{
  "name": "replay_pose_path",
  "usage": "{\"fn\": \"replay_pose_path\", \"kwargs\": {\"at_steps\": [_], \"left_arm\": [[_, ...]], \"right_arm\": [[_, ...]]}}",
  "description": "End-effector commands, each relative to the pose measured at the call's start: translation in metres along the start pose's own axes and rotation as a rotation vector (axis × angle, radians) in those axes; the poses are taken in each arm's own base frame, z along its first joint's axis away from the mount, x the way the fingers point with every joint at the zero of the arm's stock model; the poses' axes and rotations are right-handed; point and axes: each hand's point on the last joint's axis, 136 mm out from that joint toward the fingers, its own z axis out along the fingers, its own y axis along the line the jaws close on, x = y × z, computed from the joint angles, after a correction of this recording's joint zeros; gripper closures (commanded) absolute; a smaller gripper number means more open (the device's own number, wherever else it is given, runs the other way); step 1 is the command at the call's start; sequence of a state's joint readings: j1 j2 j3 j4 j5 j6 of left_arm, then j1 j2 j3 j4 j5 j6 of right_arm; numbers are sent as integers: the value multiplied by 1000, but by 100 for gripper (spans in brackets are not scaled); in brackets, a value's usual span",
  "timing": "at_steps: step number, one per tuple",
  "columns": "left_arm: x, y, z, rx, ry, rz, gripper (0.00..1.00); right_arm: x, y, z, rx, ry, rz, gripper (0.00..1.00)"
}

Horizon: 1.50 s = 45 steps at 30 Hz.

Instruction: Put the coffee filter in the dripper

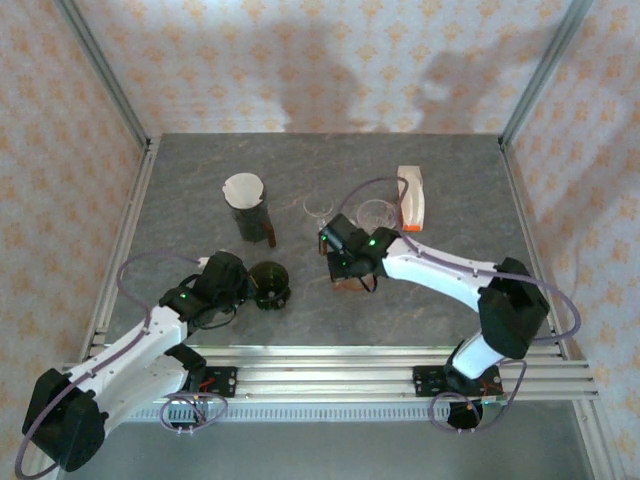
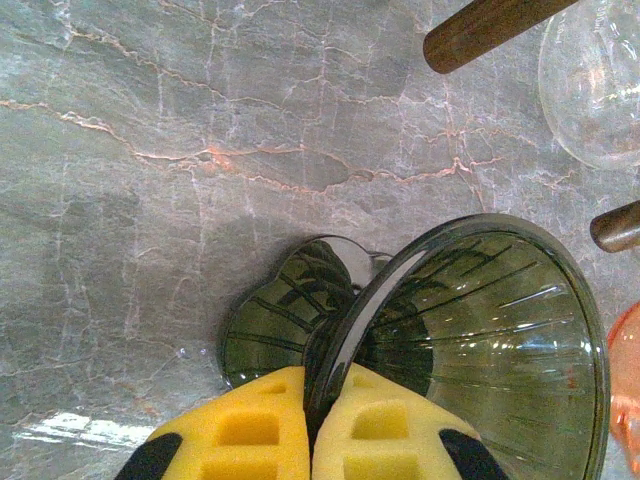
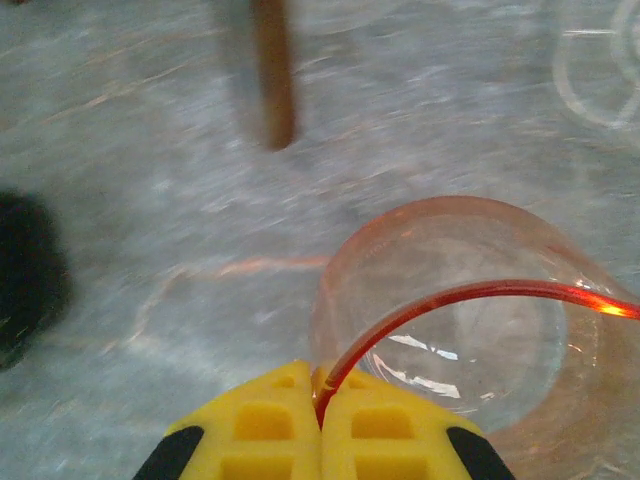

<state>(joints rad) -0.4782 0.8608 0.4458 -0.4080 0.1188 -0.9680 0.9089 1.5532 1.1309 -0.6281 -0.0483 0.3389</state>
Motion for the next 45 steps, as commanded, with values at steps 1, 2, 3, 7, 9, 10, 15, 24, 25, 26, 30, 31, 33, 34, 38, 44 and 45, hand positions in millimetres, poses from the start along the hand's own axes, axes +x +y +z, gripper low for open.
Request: {"fn": "replay_pose_path", "kwargs": {"at_steps": [1, 2, 3, 7, 9, 10, 15, 24, 25, 26, 30, 31, 33, 34, 38, 44, 45], "left_arm": [[4, 13, 0, -46, -3, 19, 100], [4, 14, -1, -49, -3, 19, 100], [3, 14, -1, -51, -7, 21, 100], [2, 16, -4, -58, -16, 25, 100], [1, 16, -4, -58, -18, 25, 100], [1, 16, -4, -59, -20, 25, 100], [1, 16, -4, -60, -21, 27, 100], [1, 16, -4, -63, -19, 31, 100], [1, 16, -4, -63, -19, 32, 100], [1, 16, -4, -63, -19, 33, 100], [1, 16, -5, -63, -19, 35, 100], [0, 16, -5, -62, -20, 35, 100], [0, 15, -5, -61, -21, 37, 100], [0, 15, -5, -60, -20, 37, 100], [-1, 10, -7, -48, -20, 44, 100], [-11, -9, -28, -5, -26, 76, 100], [-16, -16, -37, 13, -40, 87, 100]], "right_arm": [[13, 14, -12, 8, -15, -71, 100], [16, 20, -13, 6, -15, -91, 100], [20, 24, -12, 11, -11, -115, 100], [32, 43, -11, 15, -4, -181, 100], [36, 55, -9, 3, -4, -203, 100], [37, 60, -7, -1, -3, -212, 100], [43, 80, 6, -41, 19, -235, 100], [44, 88, 12, -67, 30, -223, 91], [44, 88, 11, -67, 31, -221, 83], [44, 88, 11, -68, 30, -217, 74], [35, 88, -2, -80, -15, -210, 50], [32, 87, -8, -83, -34, -207, 47], [23, 83, -20, -77, -79, -198, 43], [19, 78, -28, -66, -110, -190, 42], [-1, 43, -59, 22, -242, -114, 41], [-1, -37, -78, 91, -335, 124, 42], [1, -47, -83, 99, -353, 150, 42]]}}
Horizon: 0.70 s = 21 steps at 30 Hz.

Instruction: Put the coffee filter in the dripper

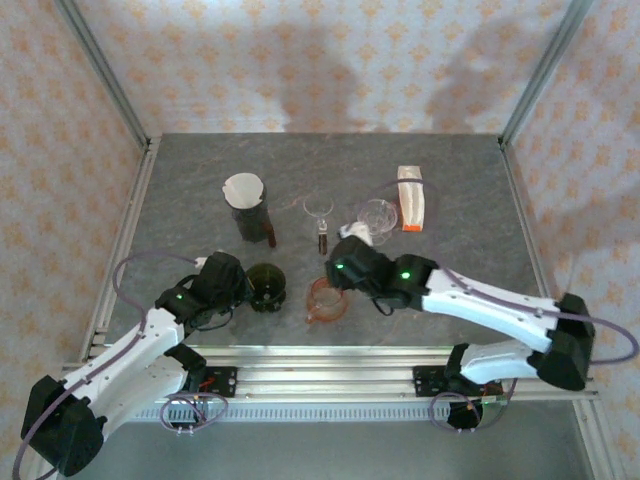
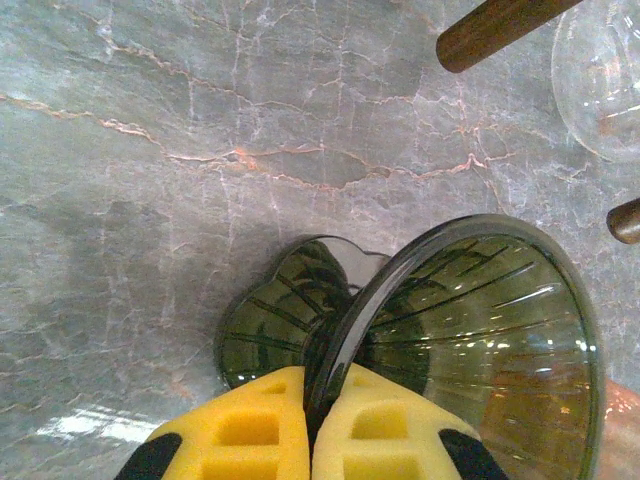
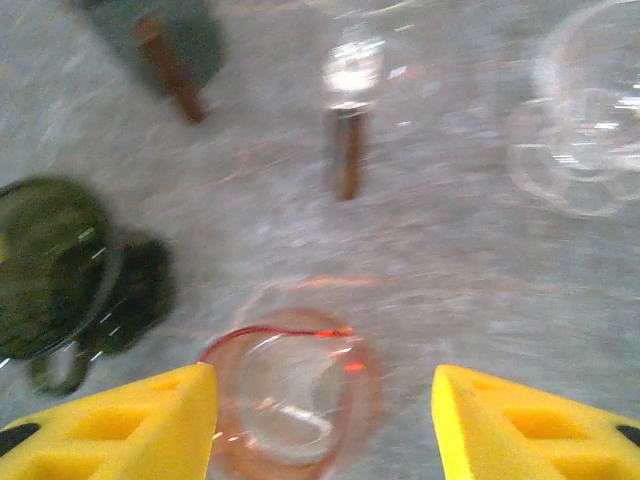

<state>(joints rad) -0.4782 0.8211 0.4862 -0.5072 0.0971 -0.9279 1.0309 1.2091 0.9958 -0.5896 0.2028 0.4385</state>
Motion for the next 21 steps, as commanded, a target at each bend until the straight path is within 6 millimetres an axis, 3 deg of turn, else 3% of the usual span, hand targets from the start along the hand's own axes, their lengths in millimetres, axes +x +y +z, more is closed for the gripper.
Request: {"fn": "replay_pose_path", "kwargs": {"at_steps": [1, 7, 15, 21], "left_arm": [[-19, -25, -34, 58, -45, 56, 100], [-28, -64, -71, 146, 3, 120, 100], [-5, -123, -78, 253, 97, 231, 100], [8, -156, -73, 294, 128, 281, 100]], "right_arm": [[6, -45, -5, 123, -46, 84, 41], [15, -73, -10, 186, -61, 133, 41], [27, -93, -9, 240, -62, 141, 41], [33, -100, -14, 242, -67, 159, 41]]}}
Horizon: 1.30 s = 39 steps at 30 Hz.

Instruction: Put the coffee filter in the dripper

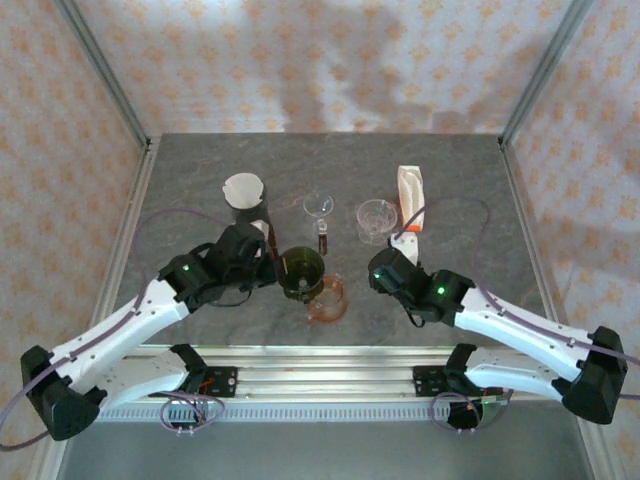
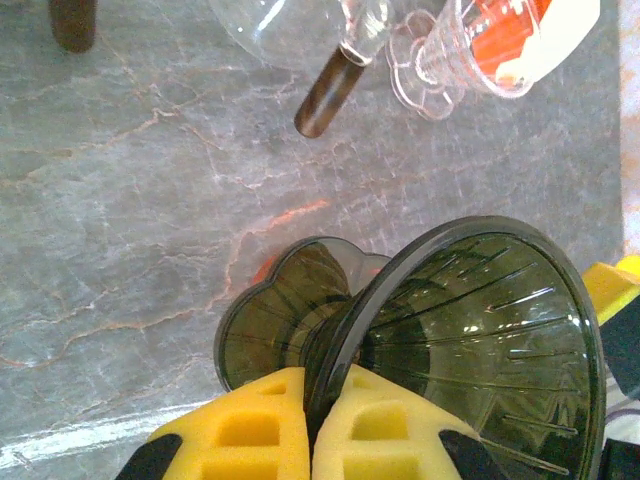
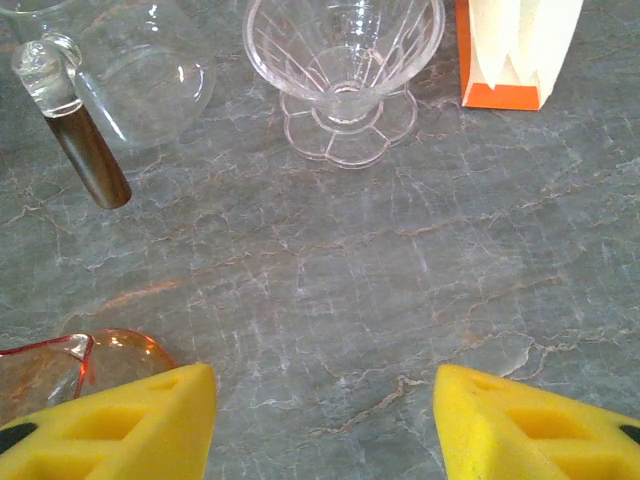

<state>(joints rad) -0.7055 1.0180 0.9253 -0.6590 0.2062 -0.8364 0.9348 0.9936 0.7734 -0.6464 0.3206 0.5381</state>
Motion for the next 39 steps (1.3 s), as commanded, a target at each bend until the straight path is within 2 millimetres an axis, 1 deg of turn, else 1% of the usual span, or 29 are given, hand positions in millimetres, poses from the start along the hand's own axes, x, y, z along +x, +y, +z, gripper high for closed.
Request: {"fn": "replay_pose_path", "kwargs": {"at_steps": [1, 3, 9, 17, 20, 25, 31, 39], "left_arm": [[-9, -30, -3, 67, -22, 35, 100], [-5, -38, 4, 70, -8, 53, 100], [1, -52, 26, 64, 17, 85, 100], [6, -51, 42, 28, 34, 112, 100], [7, -49, 44, 21, 35, 110, 100], [6, -46, 44, 19, 20, 114, 100], [13, -43, 49, 30, 40, 104, 100], [18, -33, 46, 11, 46, 99, 100]], "right_arm": [[0, -16, -3, 51, -23, 21, 40], [1, -18, -4, 49, -24, 26, 40], [5, -22, -5, 47, -25, 40, 40], [5, -27, -9, 48, -31, 46, 40], [6, -26, -9, 44, -31, 49, 40], [7, -25, -8, 39, -26, 50, 40], [7, -25, -9, 37, -28, 51, 40], [4, -24, -10, 39, -33, 52, 40]]}}
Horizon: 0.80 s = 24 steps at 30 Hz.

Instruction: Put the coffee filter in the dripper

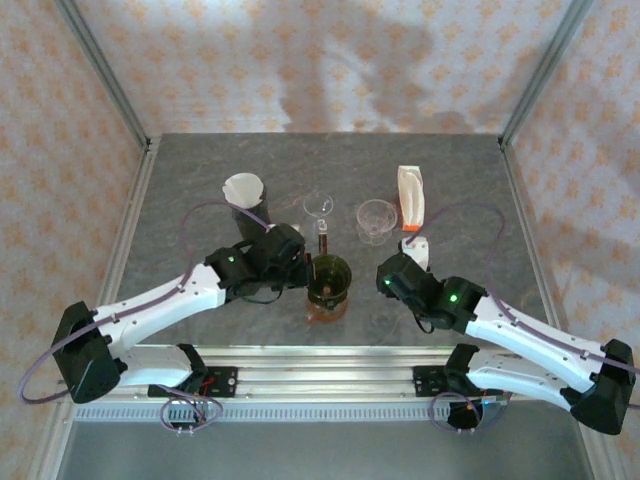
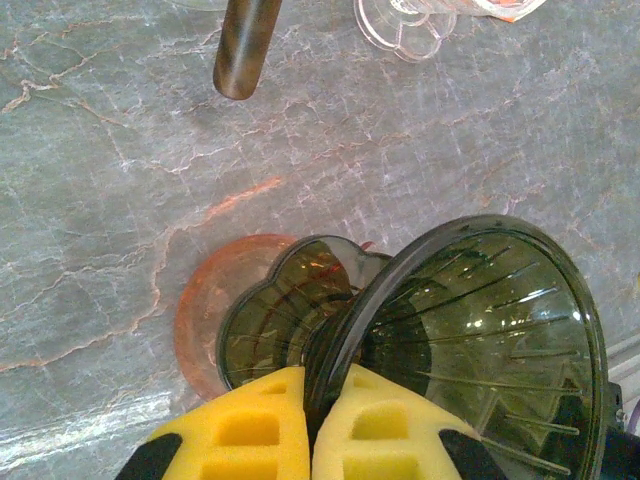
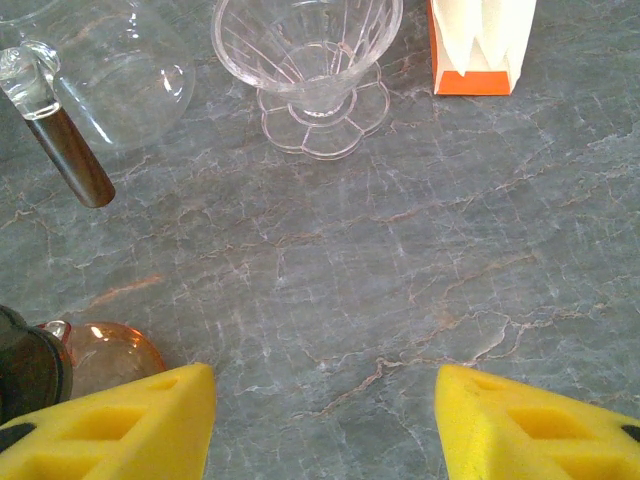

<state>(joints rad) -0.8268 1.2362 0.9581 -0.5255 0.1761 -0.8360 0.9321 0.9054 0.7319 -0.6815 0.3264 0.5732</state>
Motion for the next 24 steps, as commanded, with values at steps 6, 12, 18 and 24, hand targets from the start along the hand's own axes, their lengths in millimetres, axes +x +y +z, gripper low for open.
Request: {"fn": "replay_pose_path", "kwargs": {"at_steps": [6, 12, 18, 24], "left_arm": [[0, 1, -6, 21, -29, 2, 91], [-1, -2, -7, 39, -34, -3, 70], [-2, -3, -10, 52, -48, -11, 57], [-14, -3, -31, 57, -118, -13, 41]], "right_arm": [[-3, -8, -1, 37, -18, 9, 39], [-4, -6, -1, 32, -19, 13, 37], [-6, -4, -1, 33, -16, 10, 36], [-8, -3, -1, 33, -21, 14, 35]]}}
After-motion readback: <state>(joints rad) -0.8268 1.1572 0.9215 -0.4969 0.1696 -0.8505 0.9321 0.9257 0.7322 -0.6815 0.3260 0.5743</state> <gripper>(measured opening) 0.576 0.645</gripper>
